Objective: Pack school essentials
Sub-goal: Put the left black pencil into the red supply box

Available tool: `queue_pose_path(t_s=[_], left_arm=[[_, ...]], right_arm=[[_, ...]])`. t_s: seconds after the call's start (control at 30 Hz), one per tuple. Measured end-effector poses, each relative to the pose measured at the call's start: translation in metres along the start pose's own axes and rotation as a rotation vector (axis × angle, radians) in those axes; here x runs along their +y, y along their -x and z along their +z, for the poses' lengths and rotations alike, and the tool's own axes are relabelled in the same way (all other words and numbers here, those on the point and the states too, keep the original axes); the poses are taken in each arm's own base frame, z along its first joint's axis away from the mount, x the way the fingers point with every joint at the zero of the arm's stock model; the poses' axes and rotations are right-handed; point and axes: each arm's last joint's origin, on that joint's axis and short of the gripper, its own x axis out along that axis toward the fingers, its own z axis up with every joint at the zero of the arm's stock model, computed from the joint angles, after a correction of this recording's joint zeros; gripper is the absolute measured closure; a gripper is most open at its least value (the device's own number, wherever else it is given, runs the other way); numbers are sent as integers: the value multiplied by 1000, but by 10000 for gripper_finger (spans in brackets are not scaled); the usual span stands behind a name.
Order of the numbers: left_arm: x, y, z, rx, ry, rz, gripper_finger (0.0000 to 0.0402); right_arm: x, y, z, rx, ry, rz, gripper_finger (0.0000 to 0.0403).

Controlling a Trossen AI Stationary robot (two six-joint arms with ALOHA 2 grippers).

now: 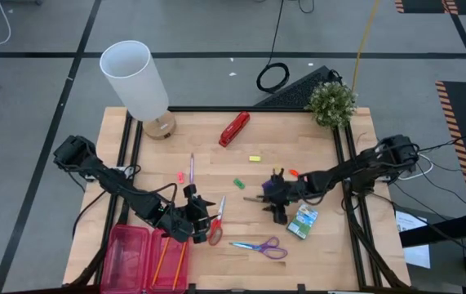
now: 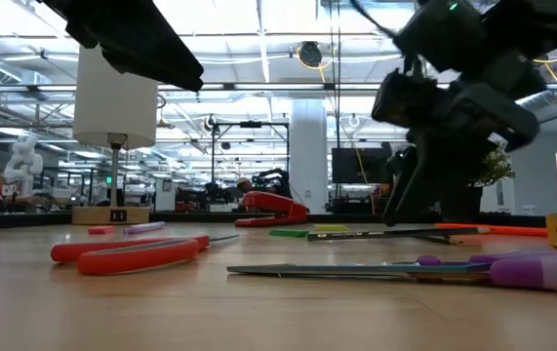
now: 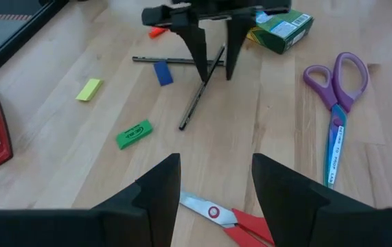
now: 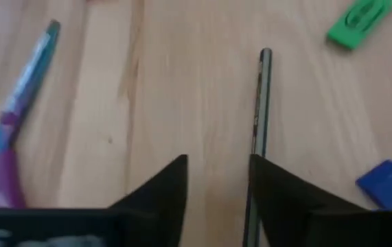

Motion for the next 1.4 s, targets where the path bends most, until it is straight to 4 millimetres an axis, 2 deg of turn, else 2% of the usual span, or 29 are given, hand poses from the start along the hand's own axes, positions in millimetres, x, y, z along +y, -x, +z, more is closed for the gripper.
queue_pose_path(t_s=[0.17, 0.33, 0.6, 0.97, 1.23, 1.4], left_arm=[[0, 0, 0, -1, 1, 0, 218], [0, 0, 0, -1, 2, -1, 218], [0, 0, 0, -1, 2, -1, 218], [0, 0, 0, -1, -1, 0, 218], [0, 0, 1, -13, -4, 3, 218], [-5, -6, 4, -61, -33, -10, 218]], right_arm=[[7, 1, 0, 13, 115, -125, 176], [6, 1, -4, 64, 122, -144, 172], [0, -11, -12, 129, 138, -148, 236], [-11, -10, -4, 82, 53, -107, 385], [-7, 3, 7, 8, 34, -45, 377], [2, 17, 25, -157, 48, 11, 391]])
